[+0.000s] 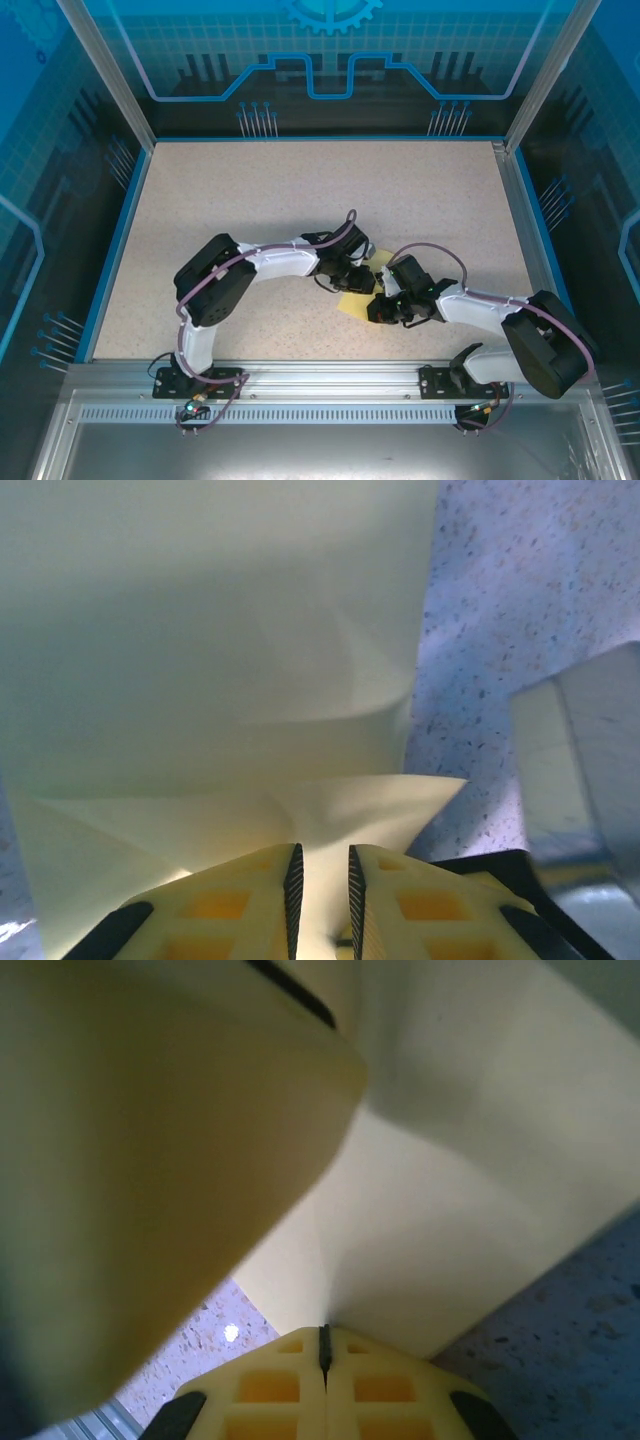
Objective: Fold a paper plane with a square sheet of paper (pick it up from the middle)
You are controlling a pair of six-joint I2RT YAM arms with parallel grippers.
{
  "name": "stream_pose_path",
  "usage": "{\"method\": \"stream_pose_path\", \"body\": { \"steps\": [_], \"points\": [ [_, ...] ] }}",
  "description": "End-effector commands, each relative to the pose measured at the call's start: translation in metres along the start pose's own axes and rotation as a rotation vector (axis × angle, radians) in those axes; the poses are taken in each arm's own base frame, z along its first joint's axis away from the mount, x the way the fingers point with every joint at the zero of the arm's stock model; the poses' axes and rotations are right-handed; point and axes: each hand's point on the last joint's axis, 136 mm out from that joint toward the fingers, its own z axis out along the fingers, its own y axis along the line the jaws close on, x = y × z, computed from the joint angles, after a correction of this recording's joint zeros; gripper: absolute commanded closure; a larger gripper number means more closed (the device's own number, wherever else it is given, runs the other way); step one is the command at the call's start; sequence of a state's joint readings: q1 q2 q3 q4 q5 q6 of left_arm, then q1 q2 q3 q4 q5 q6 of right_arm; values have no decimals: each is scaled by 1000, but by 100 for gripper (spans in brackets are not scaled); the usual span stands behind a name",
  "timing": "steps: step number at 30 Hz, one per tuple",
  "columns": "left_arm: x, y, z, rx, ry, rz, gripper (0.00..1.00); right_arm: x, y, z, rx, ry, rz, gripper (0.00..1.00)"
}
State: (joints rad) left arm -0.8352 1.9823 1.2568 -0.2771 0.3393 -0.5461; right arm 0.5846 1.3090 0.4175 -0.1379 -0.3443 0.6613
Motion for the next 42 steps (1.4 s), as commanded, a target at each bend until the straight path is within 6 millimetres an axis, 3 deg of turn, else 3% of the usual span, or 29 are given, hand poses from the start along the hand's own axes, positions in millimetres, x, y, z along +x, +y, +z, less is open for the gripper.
{"method": "stream_pose_path", "body": {
  "steps": [1, 6, 22, 34, 42],
  "points": [
    [-6, -9, 8, 47, 18, 5, 77, 23, -18, 2, 76, 88, 27, 100],
    [-8, 8, 17, 8, 21, -5, 77, 24, -18, 2, 80, 93, 26, 100],
    [-41, 49, 10, -102, -71, -35, 78, 30, -21, 1, 85, 112, 26, 100],
    [-32, 77, 20, -166, -40, -46, 78, 35, -23, -6, 94, 100, 44, 99],
    [-30, 77, 26, -156, -20, -39, 78, 48, -32, -13, 111, 88, 81, 99]
  ]
}}
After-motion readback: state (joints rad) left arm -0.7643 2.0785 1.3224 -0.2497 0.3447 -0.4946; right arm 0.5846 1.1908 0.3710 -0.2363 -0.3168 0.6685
